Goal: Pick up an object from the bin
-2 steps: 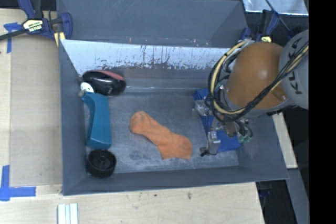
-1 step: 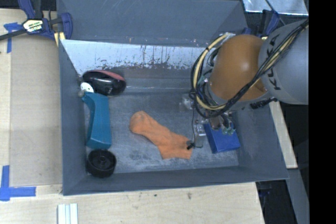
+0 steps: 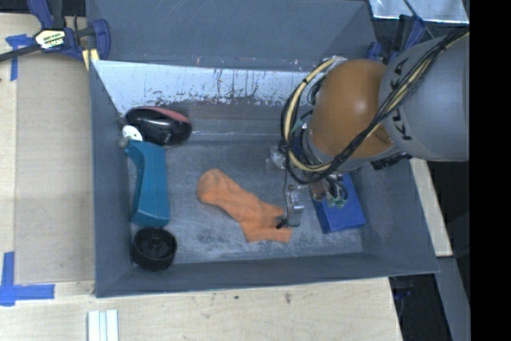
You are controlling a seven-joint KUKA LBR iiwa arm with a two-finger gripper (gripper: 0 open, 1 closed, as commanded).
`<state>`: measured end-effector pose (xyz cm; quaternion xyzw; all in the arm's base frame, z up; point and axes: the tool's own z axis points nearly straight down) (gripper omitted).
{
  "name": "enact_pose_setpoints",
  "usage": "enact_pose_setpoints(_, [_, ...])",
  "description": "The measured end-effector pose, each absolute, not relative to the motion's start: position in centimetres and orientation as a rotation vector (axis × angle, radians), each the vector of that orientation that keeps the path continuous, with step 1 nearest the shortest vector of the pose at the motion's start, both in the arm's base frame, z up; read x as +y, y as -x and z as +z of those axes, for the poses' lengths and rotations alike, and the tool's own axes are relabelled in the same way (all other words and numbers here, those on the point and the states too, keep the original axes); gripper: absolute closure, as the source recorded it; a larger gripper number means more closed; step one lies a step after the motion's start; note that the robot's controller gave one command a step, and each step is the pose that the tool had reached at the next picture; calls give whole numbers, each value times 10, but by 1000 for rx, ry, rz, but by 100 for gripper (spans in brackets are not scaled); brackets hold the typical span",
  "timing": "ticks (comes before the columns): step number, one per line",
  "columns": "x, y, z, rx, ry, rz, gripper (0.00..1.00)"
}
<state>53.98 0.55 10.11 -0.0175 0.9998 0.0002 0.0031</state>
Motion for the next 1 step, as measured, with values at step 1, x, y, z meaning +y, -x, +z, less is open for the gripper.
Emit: enact_pose_setpoints(1, [34, -527, 85, 3140, -40, -3, 0])
